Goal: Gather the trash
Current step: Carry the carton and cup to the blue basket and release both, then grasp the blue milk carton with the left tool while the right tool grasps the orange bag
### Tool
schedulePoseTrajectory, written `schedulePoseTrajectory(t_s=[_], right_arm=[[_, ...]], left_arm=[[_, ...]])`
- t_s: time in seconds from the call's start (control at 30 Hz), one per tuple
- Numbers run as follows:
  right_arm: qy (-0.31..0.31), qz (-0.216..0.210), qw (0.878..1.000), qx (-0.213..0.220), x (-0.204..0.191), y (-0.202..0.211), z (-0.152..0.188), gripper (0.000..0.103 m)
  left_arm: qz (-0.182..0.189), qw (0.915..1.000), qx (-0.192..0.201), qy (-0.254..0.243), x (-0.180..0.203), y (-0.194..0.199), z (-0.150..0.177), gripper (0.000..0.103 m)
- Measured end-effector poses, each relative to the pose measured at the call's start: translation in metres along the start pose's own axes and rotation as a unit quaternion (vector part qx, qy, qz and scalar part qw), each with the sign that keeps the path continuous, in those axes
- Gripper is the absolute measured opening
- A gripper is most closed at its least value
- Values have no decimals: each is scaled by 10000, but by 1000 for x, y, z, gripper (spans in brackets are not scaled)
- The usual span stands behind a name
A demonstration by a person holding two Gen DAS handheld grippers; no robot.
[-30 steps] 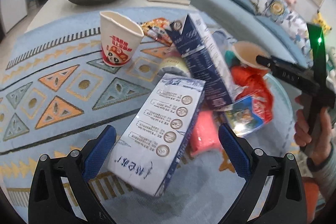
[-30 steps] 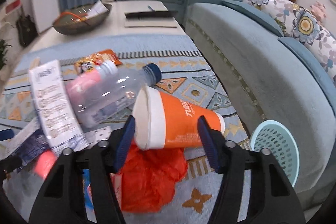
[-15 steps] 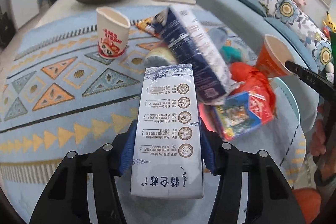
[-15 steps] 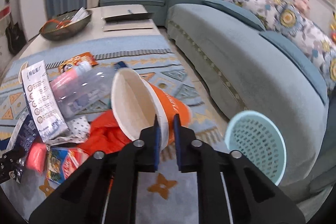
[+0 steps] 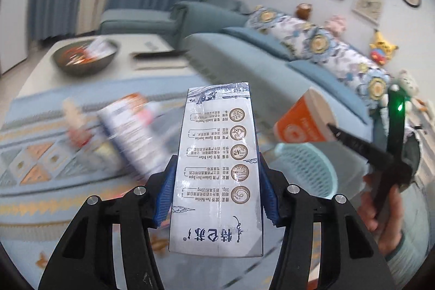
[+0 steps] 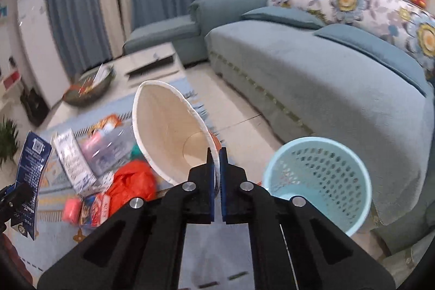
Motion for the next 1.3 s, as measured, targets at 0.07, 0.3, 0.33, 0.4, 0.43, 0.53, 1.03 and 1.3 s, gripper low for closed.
schedulePoseTrajectory(t_s=[0.07,0.3,0.33,0.4,0.43,0.53,1.03,1.3], right_arm=[[-135,241,9995,129,25,8,-2,2],[-467,897,9949,50,92,0,8,2],[-548,964,9938,-48,102,-7,13,2],[-689,1050,9918,-220,118,-20,20,2],[-792,1064,9906,-344,128,-28,25,2],[-1060,1143,9851,-726,148,-53,42,2],[-1483,869,9761,-1327,172,-82,73,10],[-1339,831,9817,-1068,156,-56,58,37]], left_arm=[[116,9998,46,-152,29,-11,-12,52],[486,9975,-221,-468,118,-81,-33,52],[514,9969,-298,-509,128,-92,-34,52],[571,9949,-548,-631,151,-122,-34,52],[581,9941,-623,-667,156,-129,-35,52],[545,9903,-964,-834,177,-165,-28,52],[663,9834,-1344,-1022,191,-204,-15,72],[732,9890,-1019,-782,173,-157,-25,76]])
Point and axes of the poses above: each gripper's, at about its wrist camera, not at the fingertips, and y roughly against the way its jaws point, x to its right, z to its underside, the point moved 1 cm from there along -y, roughly the way its jaws point, and after that the axes turned 10 degrees about -x, right-handed, at the moved point
